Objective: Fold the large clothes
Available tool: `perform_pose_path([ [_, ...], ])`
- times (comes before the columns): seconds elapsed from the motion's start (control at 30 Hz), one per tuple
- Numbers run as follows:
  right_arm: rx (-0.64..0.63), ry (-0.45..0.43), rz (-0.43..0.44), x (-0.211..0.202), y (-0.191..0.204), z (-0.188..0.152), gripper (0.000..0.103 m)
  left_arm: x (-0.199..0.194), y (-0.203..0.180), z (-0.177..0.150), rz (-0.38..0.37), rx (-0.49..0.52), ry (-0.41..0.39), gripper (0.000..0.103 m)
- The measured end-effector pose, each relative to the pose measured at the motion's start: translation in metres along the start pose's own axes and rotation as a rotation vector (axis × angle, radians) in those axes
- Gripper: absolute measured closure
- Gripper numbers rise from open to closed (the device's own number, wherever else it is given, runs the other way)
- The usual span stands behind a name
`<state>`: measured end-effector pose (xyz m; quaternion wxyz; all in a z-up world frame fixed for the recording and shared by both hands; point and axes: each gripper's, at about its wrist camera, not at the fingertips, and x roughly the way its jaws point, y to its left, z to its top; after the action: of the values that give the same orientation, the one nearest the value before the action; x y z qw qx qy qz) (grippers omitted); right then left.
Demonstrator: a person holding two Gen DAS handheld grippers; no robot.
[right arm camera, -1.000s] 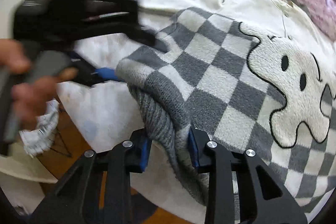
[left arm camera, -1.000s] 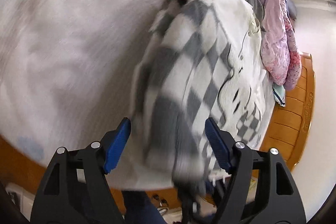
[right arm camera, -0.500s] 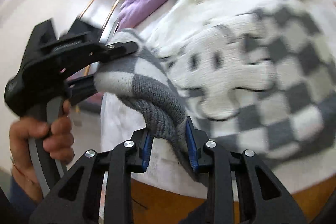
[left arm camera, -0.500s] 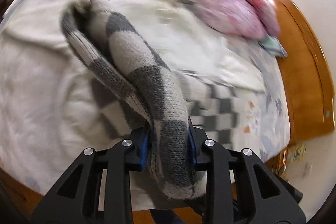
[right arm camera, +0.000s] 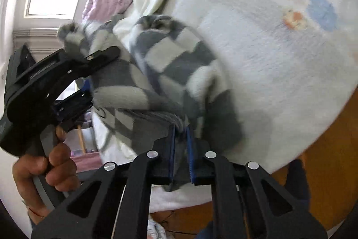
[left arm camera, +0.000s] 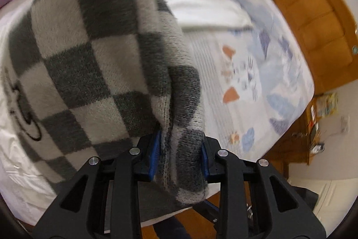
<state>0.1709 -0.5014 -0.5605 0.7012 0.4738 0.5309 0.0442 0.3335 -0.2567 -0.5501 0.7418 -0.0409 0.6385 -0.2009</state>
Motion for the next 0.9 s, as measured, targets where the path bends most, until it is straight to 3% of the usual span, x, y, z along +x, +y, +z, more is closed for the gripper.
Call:
perform_pose_path([
  [0.17,-0.06,-0.021,-0.111,-0.013,-0.017,0.016,0.09,0.05,-0.027,0.0,0.045,0.078,0.107,0.074],
  [0.3,-0.147,0.008,-0.157,0.002,-0.006,0.031,0.09,0.071,-0.026,0.008,0.059,0.079,0.146,0.066],
  [0.37,-0.22,0.043,-0.129,0.007,0.007,0.035,0.09,0.07,-0.024,0.014,0.017,0.062,0.151,0.053],
  [0.5,-0.447,0.169,-0.083,0.025,0.054,0.018,0.09,0.052,-0.018,0.018,-0.094,0.005,0.147,0.045],
  [0.63,-0.472,0.187,-0.08,0.047,0.073,0.017,0.09,0.009,-0.017,0.019,-0.225,-0.004,0.063,0.038],
  [0.67,-0.466,0.184,-0.08,0.053,0.076,0.019,0.09,-0.011,-0.013,0.018,-0.245,-0.013,0.015,0.028],
  [0.73,-0.453,0.187,-0.081,0.061,0.081,0.022,0.09,-0.05,0.002,0.017,-0.267,-0.041,-0.081,0.026],
  [0.8,-0.463,0.176,-0.085,0.067,0.093,0.025,0.09,-0.089,0.029,0.018,-0.198,-0.092,-0.174,0.023],
  [0.9,-0.482,0.128,-0.088,0.077,0.118,0.044,0.09,-0.119,0.08,0.02,0.004,-0.164,-0.247,0.023],
])
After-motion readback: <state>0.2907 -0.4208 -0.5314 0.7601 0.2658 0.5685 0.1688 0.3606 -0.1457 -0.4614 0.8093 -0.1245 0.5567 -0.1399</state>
